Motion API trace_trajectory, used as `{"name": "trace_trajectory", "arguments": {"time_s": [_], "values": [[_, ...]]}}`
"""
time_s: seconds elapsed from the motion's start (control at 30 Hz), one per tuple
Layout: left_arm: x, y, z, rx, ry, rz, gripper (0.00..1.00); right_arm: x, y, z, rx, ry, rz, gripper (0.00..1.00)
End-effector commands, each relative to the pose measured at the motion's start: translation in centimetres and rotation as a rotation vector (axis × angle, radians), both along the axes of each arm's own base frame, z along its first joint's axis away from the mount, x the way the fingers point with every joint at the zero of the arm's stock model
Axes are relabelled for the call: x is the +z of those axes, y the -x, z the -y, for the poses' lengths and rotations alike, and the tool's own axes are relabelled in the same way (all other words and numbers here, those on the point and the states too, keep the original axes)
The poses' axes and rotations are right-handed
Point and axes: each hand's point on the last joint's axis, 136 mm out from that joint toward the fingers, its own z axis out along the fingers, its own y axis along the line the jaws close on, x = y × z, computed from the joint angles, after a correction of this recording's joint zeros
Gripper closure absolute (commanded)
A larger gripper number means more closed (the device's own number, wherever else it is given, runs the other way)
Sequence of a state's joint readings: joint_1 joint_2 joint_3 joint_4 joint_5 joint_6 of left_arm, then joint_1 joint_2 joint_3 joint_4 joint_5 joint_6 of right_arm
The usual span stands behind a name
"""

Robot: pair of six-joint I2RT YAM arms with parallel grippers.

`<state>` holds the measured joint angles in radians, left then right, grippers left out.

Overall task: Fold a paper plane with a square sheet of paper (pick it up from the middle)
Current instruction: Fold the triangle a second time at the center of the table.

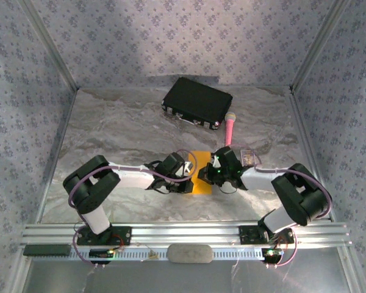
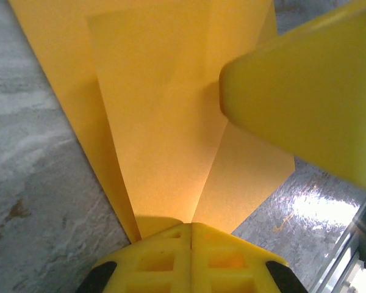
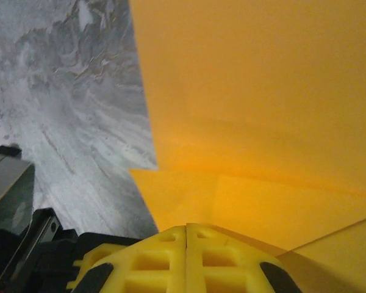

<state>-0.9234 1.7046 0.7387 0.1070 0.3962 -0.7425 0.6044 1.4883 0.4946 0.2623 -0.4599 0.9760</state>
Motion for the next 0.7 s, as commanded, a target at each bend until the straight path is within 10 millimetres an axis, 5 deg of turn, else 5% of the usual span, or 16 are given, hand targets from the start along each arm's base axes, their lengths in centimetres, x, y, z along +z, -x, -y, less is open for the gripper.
{"name": "trace_trajectory", "arguments": {"time_s": [0.0,0.2,0.4,0.67], "values": [[-2.1,0.8,-1.6,0.01,-0.08,-0.027,1.0,-0.1,0.7,-0.6,0.02,0.008,-0.013,0.98],[-2.1,0.7,-1.6,0.018,-0.079,-0.025,1.0,-2.4,1.9,-0.2,0.005,0.034,-0.053,0.98],[-2.7,1.1,-1.8,0.008,-0.086,-0.046,1.0,-3.4,1.0,1.1,-0.03,0.033,-0.069,0.98],[-3.4,1.5,-2.0,0.01,-0.094,-0.064,1.0,-2.7,-0.5,3.1,-0.084,0.0,-0.055,0.98]]}}
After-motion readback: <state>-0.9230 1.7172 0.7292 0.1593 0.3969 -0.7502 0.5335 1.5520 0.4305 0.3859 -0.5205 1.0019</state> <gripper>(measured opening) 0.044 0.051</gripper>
